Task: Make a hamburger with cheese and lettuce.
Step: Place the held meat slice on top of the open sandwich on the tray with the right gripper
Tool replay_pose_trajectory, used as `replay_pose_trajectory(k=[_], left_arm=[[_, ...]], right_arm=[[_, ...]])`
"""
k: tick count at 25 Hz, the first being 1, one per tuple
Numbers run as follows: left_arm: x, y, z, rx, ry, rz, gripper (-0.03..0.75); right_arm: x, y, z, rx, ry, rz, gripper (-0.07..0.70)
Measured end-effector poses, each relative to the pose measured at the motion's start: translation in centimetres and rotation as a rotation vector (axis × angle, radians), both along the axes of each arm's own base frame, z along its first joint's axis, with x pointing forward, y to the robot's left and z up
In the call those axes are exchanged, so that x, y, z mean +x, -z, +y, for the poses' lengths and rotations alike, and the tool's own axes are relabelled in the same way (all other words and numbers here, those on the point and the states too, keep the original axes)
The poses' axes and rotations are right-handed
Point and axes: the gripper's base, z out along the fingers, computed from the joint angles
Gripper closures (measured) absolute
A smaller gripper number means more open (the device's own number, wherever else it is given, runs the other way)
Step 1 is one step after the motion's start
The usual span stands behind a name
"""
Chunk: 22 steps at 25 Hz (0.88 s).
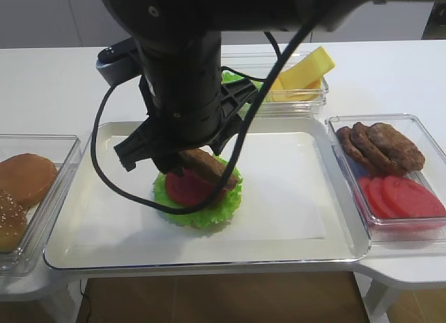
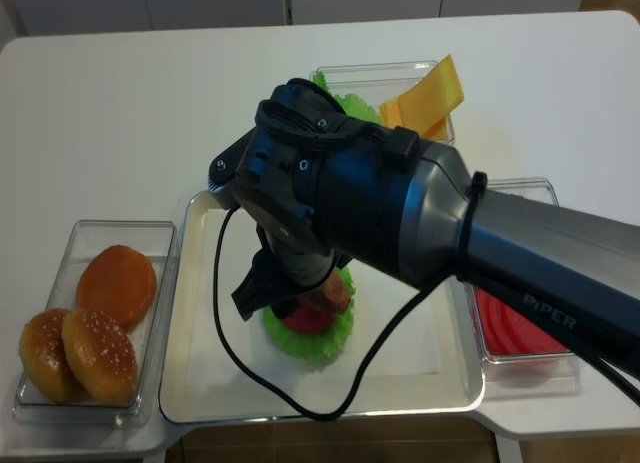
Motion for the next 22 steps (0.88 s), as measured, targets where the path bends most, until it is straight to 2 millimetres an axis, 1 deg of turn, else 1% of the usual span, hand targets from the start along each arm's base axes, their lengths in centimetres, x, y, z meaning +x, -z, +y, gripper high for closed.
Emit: replay_pose_trajectory(k=[4,7,13,22], left_arm=[[0.0,0.0,0.0,0.0,0.0,0.0,0.301],[0.0,0.0,0.0,0.0,0.0,0.0,0.301],[0.0,0.0,0.0,0.0,0.0,0.0,0.301],[0.0,0.0,0.0,0.0,0.0,0.0,0.301]], right_arm=[[0.0,0.0,0.1,0.01,-0.002,-0.001,0.125],[0.0,0.1,0.2,0.011,-0.003,-0.002,0.091],[0.3,1.2,0.6,-0.01,-0.004,0.011,0.08],[0.0,1.5,0.8,0.003,-0.019,0.048,0.078]])
